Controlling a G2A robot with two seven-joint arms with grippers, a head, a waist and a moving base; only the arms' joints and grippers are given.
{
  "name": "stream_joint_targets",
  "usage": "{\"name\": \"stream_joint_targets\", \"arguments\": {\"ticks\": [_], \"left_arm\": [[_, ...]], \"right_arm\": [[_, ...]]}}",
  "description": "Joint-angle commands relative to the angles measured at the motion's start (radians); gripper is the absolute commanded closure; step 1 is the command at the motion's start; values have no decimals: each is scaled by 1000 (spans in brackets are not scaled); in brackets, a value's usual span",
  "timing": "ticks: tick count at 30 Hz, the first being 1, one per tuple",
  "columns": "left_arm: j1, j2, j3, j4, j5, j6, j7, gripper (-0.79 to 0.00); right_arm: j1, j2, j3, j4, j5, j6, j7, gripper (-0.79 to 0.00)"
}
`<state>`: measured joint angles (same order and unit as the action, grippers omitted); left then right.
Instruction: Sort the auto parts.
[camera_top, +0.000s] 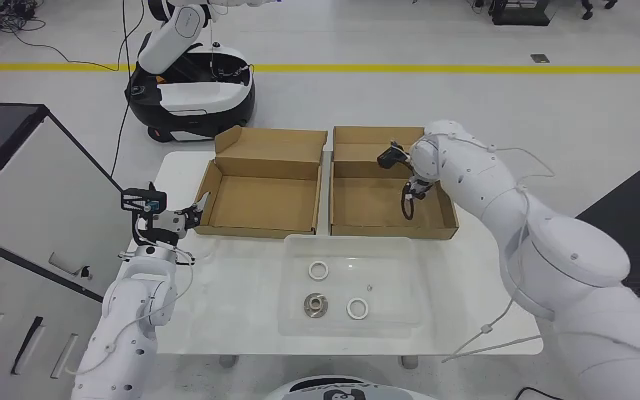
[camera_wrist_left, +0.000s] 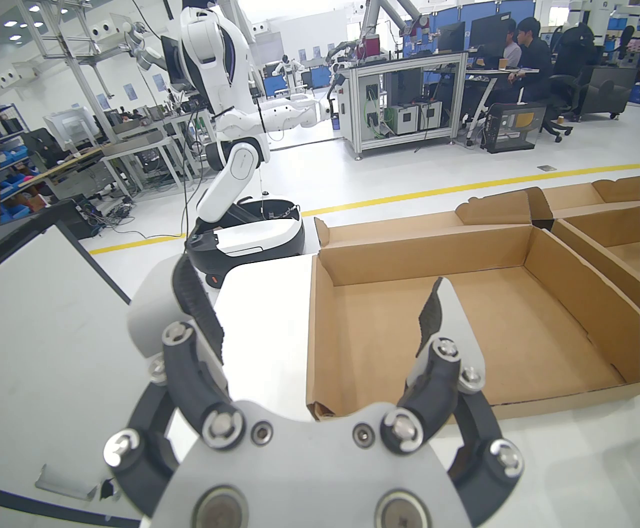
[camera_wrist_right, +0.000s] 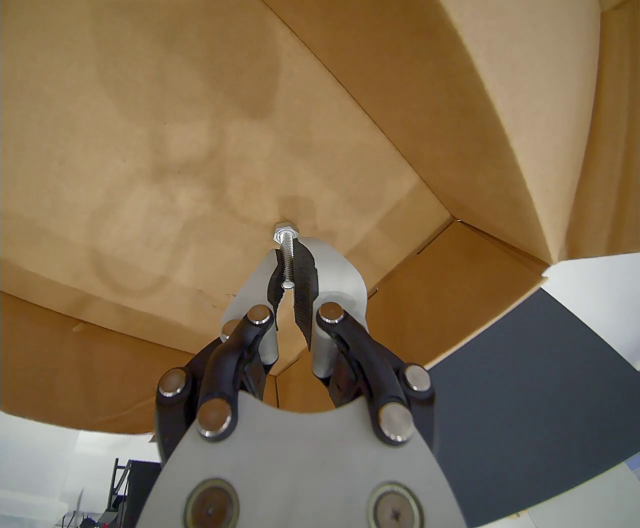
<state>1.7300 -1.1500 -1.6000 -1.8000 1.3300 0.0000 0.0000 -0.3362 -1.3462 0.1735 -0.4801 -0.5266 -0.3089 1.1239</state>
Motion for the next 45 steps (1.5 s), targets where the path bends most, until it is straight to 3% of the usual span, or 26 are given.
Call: {"name": "stream_joint_targets", "arguments": {"ticks": [1,6,8,9,20,27,36,45], "left_arm": [[0,0,0,0,0,0,0,-785],[0,0,0,0,0,0,0,-785],[0,0,0,0,0,0,0,-785],[0,0,0,0,0,0,0,-785],[0,0,0,0,0,0,0,-785],[0,0,0,0,0,0,0,-785],[0,0,0,0,0,0,0,-785],[0,0,0,0,0,0,0,-785]], "right_arm": [[-2,-6,3,8,-5,-1,0,0],[-3,-19,13,24,-15,-4,-11,0],[-1,-24,18,27,-17,-5,-19,-345],[0,-26,21,29,-19,-5,-23,-785],[27,-38,55,25,-35,-34,-53,-785],[47,-17,77,12,-60,-132,-56,-785],[46,48,121,-56,-56,-256,5,-785],[-8,157,202,-350,-67,-201,75,-785]]}}
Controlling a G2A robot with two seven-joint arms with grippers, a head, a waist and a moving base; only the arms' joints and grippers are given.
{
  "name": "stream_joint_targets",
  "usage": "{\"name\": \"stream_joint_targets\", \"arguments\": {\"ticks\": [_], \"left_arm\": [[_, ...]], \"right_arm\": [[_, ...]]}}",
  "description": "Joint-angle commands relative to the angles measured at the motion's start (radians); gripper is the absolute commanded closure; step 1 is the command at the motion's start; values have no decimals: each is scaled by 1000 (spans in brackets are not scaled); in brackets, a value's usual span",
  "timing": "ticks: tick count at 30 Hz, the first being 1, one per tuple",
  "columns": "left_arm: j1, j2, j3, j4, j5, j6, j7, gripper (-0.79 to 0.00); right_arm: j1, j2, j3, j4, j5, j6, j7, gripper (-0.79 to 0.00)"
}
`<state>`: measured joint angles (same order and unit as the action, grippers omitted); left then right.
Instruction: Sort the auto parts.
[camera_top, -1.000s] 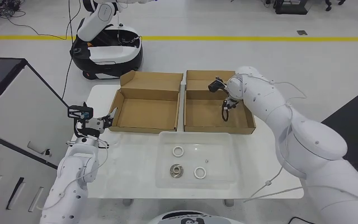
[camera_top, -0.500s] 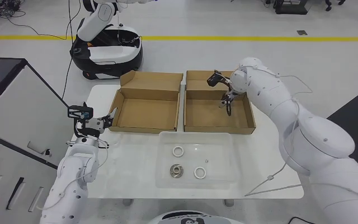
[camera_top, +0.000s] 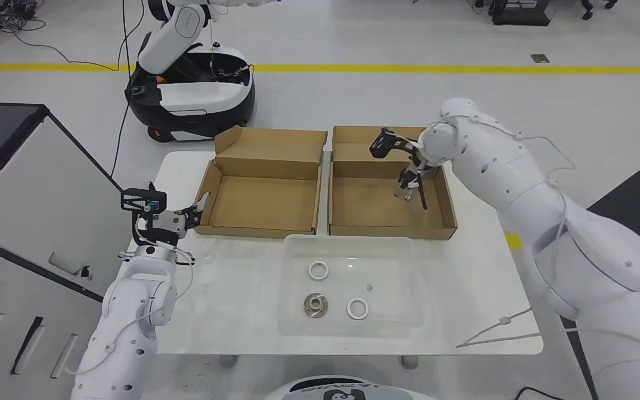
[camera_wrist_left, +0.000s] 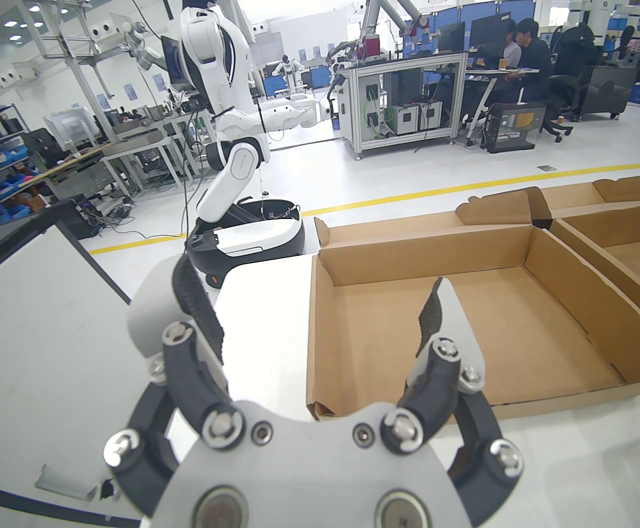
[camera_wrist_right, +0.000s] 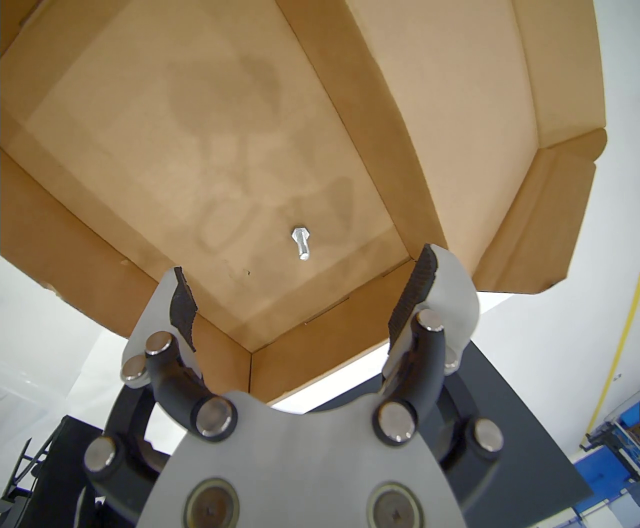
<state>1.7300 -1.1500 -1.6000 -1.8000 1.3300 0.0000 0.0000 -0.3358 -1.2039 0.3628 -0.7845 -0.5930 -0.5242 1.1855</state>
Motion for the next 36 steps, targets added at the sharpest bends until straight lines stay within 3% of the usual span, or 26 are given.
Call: {"name": "stream_joint_targets", "arguments": {"ticks": [1,13,20,29,36], "left_arm": [[0,0,0,0,0,0,0,-785],[0,0,0,0,0,0,0,-785],[0,0,0,0,0,0,0,-785],[0,0,0,0,0,0,0,-785],[0,0,0,0,0,0,0,-785]], "right_arm": [[-18,30,26,-89,-3,27,26,-785],[-183,206,220,-610,-35,113,223,-785],[-241,284,248,-831,19,159,270,-785],[-217,348,206,-962,142,199,310,-785],[-210,352,198,-967,150,201,312,-785]]}}
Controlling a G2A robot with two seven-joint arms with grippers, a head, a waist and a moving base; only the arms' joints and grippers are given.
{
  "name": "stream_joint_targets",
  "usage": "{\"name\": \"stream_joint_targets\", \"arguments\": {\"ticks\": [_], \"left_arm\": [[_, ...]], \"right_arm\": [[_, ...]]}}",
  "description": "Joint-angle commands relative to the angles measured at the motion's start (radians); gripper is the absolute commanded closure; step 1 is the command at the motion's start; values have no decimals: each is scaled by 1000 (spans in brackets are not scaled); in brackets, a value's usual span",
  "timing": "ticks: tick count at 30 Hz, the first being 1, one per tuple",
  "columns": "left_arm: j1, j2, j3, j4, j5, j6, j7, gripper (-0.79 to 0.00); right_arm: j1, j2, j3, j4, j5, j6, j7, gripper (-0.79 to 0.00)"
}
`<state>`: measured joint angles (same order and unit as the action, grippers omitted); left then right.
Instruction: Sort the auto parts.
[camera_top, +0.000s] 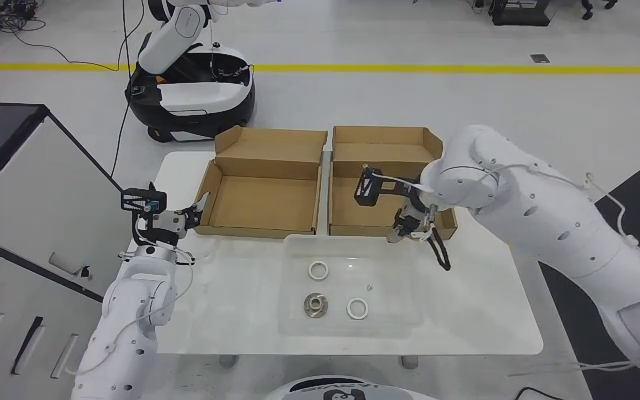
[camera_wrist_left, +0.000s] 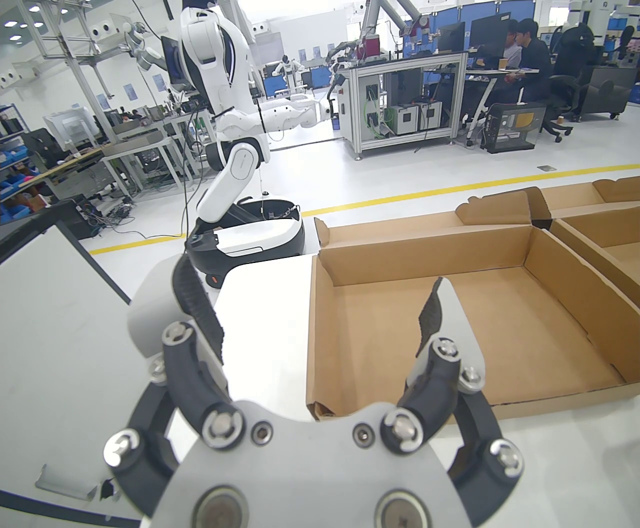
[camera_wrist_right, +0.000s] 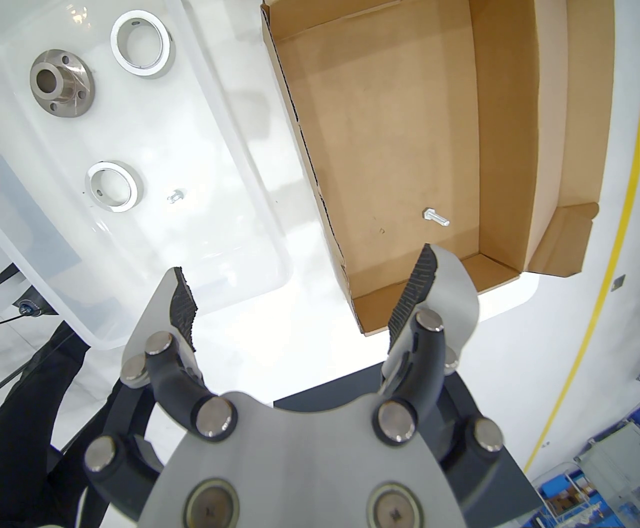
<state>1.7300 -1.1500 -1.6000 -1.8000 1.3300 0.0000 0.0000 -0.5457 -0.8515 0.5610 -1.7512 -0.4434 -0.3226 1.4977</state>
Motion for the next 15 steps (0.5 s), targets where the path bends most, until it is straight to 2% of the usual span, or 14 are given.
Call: {"name": "stream_joint_targets", "arguments": {"ticks": [1,10,15], "left_arm": [[0,0,0,0,0,0,0,-785],[0,0,0,0,0,0,0,-785],[0,0,0,0,0,0,0,-785]], "right_arm": [[0,0,0,0,0,0,0,-785],[6,-2,-4,-30,-31,3,3,-785],[85,-19,-91,-87,-40,38,38,-785]]}}
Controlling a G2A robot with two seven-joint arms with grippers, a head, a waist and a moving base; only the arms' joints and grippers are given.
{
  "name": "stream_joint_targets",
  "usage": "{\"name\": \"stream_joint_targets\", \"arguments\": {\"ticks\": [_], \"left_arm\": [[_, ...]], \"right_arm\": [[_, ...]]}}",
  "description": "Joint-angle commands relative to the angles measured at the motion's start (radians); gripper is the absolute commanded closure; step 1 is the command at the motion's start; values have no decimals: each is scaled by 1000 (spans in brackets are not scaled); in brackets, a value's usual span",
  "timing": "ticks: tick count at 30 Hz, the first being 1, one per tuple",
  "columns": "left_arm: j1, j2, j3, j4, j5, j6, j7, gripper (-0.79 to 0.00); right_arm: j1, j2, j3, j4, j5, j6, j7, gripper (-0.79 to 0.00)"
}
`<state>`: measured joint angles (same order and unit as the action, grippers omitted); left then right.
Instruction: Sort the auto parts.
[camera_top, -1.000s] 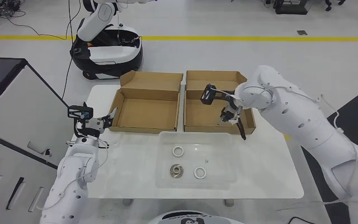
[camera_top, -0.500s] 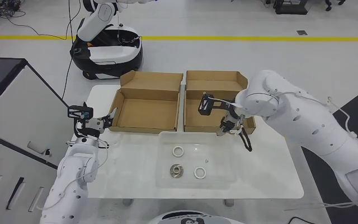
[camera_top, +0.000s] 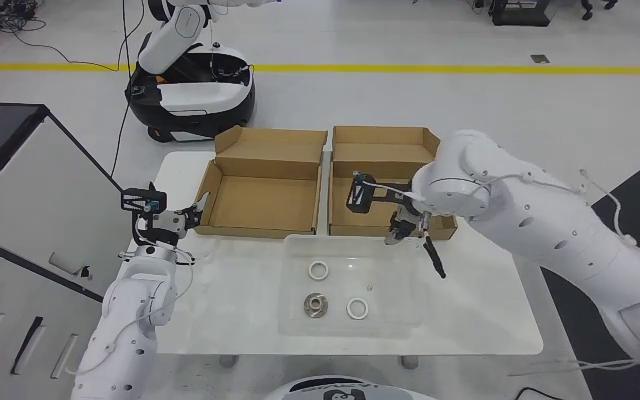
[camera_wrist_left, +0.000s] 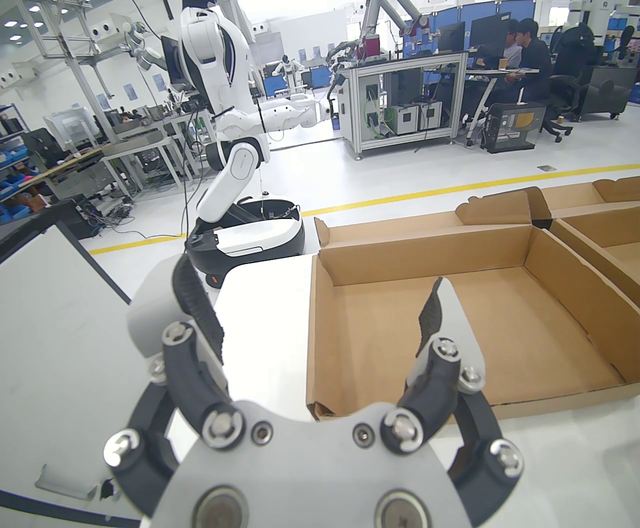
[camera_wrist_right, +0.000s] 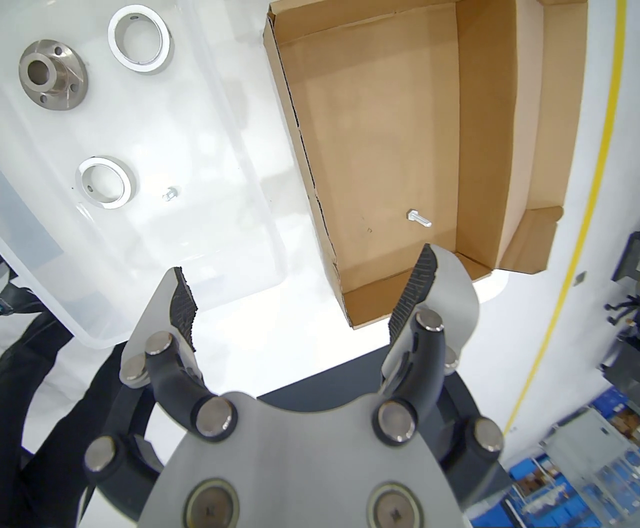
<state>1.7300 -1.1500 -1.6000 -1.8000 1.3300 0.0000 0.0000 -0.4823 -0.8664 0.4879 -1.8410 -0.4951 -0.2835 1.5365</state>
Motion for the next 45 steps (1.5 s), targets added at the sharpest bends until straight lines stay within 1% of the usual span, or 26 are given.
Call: {"name": "stream_joint_targets", "arguments": {"ticks": [1,5,11,21,32,34,45], "left_arm": [[0,0,0,0,0,0,0,-785],[0,0,0,0,0,0,0,-785],[0,0,0,0,0,0,0,-785],[0,0,0,0,0,0,0,-785],[0,0,0,0,0,0,0,-785],[0,0,0,0,0,0,0,-785],[0,0,0,0,0,0,0,-785]], "right_arm": [[40,-9,-42,4,22,-1,-1,-785],[124,-29,-156,16,69,3,-1,-785],[260,-64,-318,-4,182,45,-1,-785],[211,-136,-318,9,228,60,-1,-785],[209,-138,-318,10,228,60,-1,-785],[196,-137,-317,4,213,60,-24,-785],[134,-139,-316,43,276,127,-1,-785]]}}
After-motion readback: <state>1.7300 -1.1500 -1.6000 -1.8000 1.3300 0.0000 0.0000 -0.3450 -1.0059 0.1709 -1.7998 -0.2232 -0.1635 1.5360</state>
